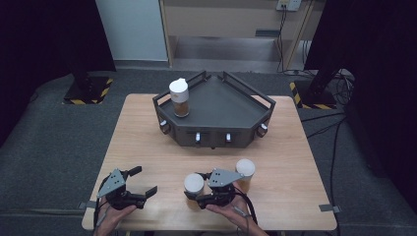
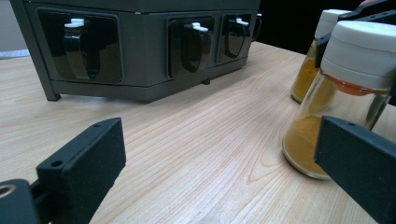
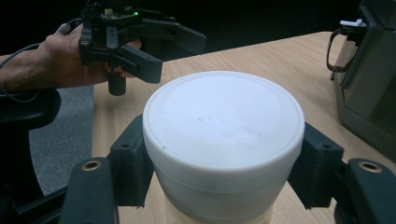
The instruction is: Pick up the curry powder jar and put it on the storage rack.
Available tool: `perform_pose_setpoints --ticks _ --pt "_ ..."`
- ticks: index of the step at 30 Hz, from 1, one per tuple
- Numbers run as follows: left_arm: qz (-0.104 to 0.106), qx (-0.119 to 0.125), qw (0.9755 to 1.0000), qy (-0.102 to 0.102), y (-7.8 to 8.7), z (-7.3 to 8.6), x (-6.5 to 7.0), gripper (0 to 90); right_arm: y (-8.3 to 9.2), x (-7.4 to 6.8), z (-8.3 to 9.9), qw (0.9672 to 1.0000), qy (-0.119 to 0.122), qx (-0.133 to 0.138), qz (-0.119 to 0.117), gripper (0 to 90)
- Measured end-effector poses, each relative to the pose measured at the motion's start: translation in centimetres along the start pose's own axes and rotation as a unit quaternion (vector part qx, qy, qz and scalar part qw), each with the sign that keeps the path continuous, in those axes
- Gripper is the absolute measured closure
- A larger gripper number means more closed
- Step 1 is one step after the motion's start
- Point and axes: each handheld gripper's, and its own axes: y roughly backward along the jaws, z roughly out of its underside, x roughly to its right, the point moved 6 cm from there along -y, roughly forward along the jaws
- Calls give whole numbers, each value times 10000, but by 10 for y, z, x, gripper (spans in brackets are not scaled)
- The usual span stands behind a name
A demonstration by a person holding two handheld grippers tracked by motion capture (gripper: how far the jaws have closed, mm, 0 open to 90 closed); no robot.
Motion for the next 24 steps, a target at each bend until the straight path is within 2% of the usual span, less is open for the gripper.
perform_pose_setpoints --ticks 10,24 --pt "1 -5 10000 8 0 0 0 10 5 1 -10 10000 -10 31 -1 333" --pt "-1 10 10000 19 0 0 0 9 15 6 -42 10000 -60 -2 30 333"
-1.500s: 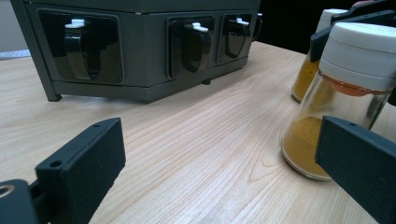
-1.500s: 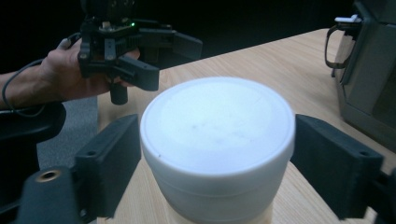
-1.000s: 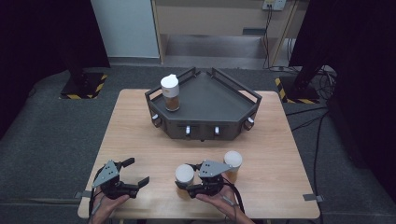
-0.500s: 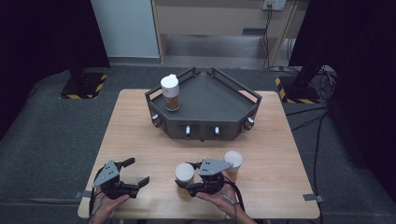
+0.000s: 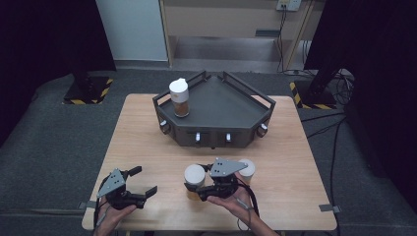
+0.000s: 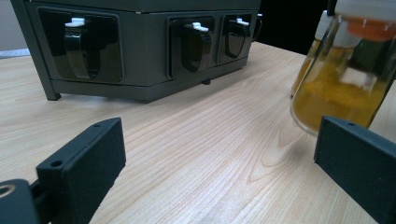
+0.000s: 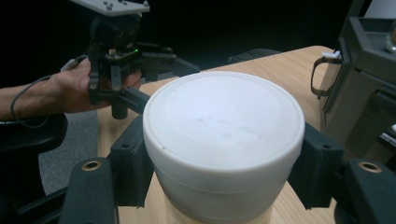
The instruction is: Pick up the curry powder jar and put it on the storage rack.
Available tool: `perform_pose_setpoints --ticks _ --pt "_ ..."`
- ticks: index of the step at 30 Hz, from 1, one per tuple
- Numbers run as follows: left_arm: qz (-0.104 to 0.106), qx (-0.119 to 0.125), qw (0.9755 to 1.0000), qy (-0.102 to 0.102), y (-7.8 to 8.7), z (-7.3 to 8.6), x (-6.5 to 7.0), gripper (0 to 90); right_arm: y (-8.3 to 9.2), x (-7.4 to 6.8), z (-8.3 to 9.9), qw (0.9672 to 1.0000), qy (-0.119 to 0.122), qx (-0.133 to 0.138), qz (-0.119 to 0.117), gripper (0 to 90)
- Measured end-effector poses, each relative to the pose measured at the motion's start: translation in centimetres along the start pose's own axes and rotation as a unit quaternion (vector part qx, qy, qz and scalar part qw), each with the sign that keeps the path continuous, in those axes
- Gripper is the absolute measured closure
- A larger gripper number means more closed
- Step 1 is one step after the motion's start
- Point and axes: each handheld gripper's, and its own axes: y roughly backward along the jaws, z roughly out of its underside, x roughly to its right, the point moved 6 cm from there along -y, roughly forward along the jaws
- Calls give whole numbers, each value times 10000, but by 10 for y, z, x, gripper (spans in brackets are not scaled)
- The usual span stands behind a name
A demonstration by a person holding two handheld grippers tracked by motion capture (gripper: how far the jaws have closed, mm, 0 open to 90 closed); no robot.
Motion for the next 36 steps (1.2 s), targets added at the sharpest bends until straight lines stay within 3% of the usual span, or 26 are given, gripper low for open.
perform_pose_setpoints --ticks 23,36 --pt "-4 -9 10000 2 0 0 0 10 18 23 -59 9996 -4 81 258 333" --pt "-14 -7 10000 16 0 0 0 10 31 51 -95 9979 -37 211 609 333"
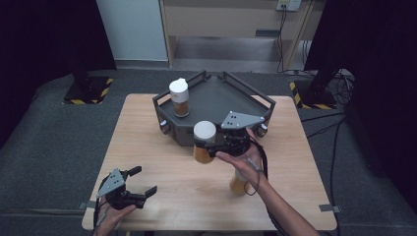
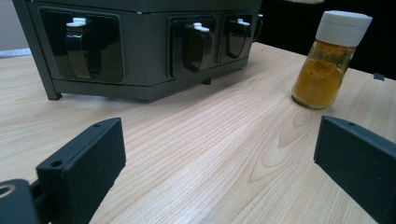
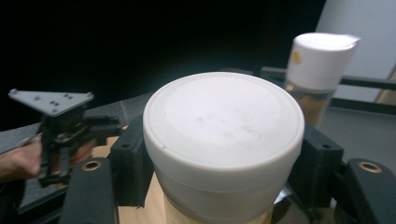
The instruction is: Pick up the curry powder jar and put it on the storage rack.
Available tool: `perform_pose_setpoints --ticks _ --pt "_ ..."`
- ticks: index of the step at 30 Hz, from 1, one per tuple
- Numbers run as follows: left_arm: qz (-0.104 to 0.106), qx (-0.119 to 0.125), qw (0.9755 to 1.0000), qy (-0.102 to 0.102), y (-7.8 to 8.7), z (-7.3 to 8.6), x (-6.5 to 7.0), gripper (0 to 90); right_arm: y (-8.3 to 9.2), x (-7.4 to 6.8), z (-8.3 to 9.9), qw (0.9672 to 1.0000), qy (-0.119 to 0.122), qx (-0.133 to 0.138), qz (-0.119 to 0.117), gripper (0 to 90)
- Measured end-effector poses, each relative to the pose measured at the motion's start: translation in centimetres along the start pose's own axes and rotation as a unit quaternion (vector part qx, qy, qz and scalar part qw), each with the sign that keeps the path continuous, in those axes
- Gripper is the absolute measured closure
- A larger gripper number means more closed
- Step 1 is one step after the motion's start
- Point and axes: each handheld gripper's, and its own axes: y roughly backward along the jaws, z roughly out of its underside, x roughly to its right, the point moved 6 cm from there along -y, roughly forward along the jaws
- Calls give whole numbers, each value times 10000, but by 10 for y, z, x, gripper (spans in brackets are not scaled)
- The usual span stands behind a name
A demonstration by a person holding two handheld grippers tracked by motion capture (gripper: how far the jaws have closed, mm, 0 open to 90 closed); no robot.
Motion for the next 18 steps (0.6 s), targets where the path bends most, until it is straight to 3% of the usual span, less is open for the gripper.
perform_pose_setpoints --ticks 18 --pt "-20 -4 10000 26 0 0 0 10 -14 43 -17 9982 -154 102 562 333"
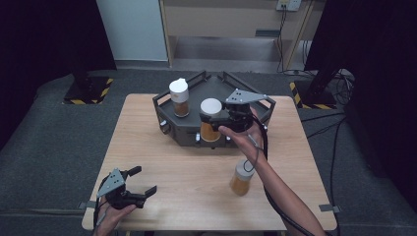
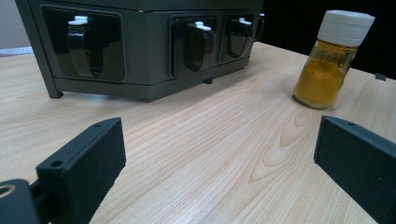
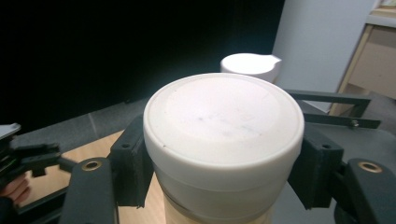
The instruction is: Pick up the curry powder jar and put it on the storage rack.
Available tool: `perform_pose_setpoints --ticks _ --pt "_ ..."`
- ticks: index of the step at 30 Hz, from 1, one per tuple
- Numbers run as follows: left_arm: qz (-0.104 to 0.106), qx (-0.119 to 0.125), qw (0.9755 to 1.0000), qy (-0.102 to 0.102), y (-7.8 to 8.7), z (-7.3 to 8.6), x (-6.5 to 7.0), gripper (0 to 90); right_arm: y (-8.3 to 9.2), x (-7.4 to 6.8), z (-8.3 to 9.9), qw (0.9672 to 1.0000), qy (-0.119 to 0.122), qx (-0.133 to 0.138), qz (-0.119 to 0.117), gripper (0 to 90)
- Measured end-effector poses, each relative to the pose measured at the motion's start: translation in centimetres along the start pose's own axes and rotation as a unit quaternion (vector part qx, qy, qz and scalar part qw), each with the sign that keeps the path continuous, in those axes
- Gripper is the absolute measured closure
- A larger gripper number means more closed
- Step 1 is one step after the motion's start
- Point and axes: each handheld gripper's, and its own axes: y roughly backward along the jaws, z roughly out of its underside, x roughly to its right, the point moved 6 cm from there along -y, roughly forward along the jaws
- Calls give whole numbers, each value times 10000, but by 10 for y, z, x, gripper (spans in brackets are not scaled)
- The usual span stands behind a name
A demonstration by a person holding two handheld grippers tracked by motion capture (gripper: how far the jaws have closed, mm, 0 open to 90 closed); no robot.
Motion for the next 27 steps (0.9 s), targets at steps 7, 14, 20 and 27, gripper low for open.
perform_pose_setpoints --ticks 7,14,20,27 --pt "0 -2 10000 6 0 0 0 10 -7 16 -7 9998 -2 -7 177 333" --pt "-2 8 10000 26 0 1 -1 10 -18 27 -15 9995 46 20 328 333" --pt "-12 19 10000 37 0 1 -1 10 -30 36 -19 9992 18 23 399 333" --pt "-15 19 10000 39 1 1 -1 10 -42 44 -19 9989 -7 27 479 333"
